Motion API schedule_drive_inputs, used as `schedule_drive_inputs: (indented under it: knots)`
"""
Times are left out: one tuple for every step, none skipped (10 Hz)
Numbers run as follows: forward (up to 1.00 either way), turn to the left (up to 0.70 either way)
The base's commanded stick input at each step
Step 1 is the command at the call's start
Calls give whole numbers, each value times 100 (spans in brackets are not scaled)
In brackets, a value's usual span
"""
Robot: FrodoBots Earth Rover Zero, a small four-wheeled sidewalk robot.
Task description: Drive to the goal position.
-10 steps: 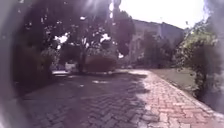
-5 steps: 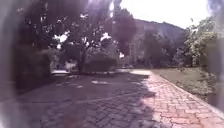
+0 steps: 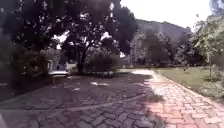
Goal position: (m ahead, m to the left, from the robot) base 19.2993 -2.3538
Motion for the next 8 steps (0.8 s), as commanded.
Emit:
schedule_drive_inputs:
  knots:
    - [70, 0]
    - [70, 0]
    - [70, 0]
    - [70, 0]
    - [70, 0]
    - [70, 0]
    - [70, 0]
    - [70, 0]
